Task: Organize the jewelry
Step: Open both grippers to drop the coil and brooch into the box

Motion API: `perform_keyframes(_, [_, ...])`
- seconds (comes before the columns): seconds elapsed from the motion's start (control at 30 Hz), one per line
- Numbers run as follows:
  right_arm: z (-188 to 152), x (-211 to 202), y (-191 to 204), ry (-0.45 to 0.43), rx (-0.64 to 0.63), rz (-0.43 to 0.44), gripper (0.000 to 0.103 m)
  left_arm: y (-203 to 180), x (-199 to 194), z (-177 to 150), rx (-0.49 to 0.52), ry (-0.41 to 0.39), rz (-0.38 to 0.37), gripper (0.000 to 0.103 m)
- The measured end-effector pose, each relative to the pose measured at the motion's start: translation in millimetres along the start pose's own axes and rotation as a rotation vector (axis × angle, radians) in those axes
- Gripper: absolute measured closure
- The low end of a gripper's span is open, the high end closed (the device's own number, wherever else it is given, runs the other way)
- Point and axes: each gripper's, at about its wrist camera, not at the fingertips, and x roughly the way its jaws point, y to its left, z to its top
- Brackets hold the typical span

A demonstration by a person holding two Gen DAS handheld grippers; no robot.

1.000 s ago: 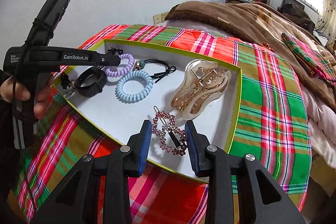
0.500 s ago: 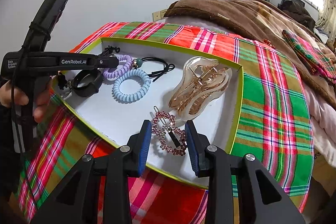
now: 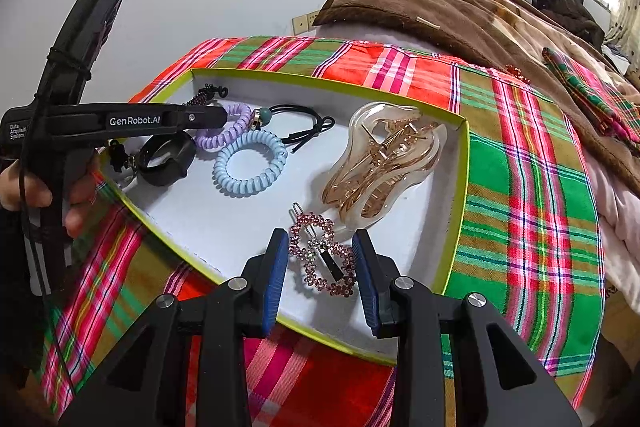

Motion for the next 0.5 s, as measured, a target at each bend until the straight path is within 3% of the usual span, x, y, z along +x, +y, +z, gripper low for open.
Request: perform_keyframes(0.5, [0.6,0.7,-2.4,0.01,0.014,0.014,0.068,0.0,-3.5,-0.4,0.006,0.003,0.014,0.071])
